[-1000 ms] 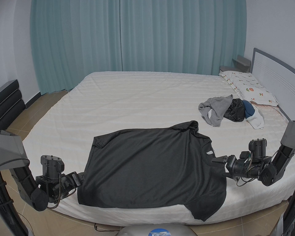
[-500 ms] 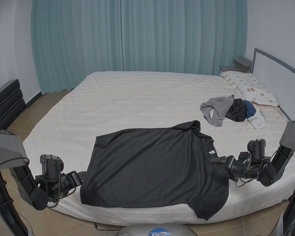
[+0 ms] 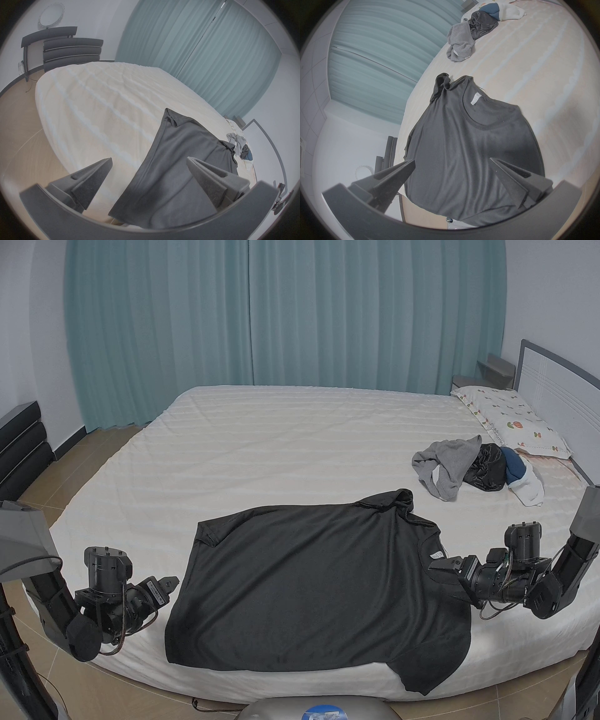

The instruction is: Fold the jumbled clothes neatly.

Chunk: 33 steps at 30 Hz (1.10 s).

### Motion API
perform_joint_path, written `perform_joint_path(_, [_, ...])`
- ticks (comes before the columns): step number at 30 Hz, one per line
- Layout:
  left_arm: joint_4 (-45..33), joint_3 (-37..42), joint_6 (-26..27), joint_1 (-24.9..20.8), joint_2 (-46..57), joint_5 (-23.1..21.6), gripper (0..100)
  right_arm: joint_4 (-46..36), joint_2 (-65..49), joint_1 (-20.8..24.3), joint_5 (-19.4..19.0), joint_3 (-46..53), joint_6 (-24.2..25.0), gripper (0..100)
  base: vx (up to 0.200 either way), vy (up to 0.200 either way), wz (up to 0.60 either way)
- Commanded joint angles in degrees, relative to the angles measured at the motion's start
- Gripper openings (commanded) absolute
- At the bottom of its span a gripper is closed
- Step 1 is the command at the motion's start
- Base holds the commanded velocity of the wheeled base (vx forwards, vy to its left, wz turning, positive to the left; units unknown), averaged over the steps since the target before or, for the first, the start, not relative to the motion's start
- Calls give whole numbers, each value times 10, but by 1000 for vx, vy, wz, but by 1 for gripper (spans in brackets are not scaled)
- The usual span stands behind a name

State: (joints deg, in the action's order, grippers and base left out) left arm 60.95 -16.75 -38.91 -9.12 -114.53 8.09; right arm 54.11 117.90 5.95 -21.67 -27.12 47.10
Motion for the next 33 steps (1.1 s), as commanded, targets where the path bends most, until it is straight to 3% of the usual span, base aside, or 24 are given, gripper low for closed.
perform_joint_path(1, [0,-15,-1,0,-12,0,100,0,-1,0,1,0,0,100,200,0,0])
perform_joint_path(7, [0,-51,-2,-1,-23,0,100,0,-1,0,1,1,0,100,67,0,0])
perform_joint_path(18, [-49,-211,-3,-4,-91,-2,100,0,1,0,1,2,3,100,0,0,0])
perform_joint_path(19, [-88,-266,-7,-4,-114,-10,100,0,5,1,1,3,3,100,0,0,0])
perform_joint_path(24, [-138,-347,-48,-8,-151,-47,100,0,5,1,1,5,4,100,0,0,0])
perform_joint_path(29, [-189,-399,-50,-11,-184,-99,100,0,10,1,1,5,4,100,0,0,0])
perform_joint_path(33, [-217,-431,-54,-12,-209,-107,100,0,17,1,1,5,3,100,0,0,0])
